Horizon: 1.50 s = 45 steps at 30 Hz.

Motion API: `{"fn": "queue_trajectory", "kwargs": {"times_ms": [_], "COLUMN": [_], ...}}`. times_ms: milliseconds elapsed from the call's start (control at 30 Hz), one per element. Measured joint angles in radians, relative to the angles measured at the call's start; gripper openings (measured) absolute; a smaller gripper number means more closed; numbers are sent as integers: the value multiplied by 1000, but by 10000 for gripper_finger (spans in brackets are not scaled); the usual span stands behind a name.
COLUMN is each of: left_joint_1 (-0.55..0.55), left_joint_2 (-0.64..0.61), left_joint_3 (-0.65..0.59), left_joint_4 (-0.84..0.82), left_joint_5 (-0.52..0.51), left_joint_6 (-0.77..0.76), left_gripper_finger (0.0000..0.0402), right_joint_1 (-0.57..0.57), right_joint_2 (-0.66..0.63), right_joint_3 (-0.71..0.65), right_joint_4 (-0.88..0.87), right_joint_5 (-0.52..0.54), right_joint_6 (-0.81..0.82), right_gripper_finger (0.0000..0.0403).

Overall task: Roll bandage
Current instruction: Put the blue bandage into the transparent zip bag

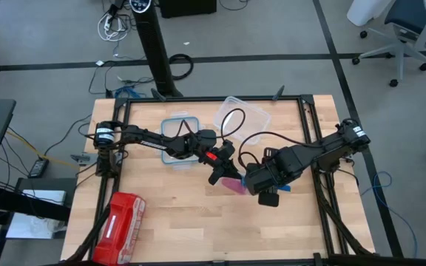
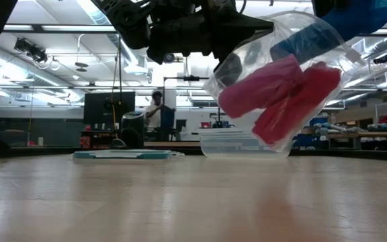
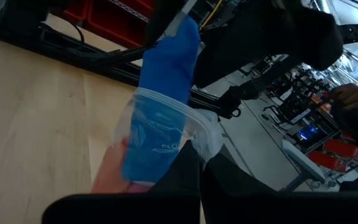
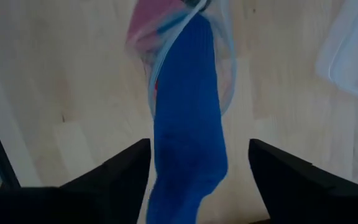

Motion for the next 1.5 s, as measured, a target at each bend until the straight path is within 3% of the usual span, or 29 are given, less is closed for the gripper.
{"fn": "queue_trajectory", "kwargs": {"times_ms": [167, 367, 933, 1500], "left_joint_1": [0, 0, 0, 0], "left_joint_2": [0, 0, 0, 0], "left_joint_3": [0, 0, 0, 0], "left_joint_4": [0, 0, 9, 0], "left_joint_5": [0, 16, 18, 20], "left_joint_6": [0, 0, 0, 0], "left_gripper_finger": [0, 0, 0, 0], "right_joint_1": [0, 0, 4, 21], "right_joint_2": [0, 0, 0, -19], "right_joint_3": [-31, -100, -109, -109], "right_joint_4": [33, 19, 89, 121], "right_joint_5": [-51, -83, -96, -72], "right_joint_6": [12, 12, 43, 190], "right_gripper_finger": [284, 266, 139, 137]}}
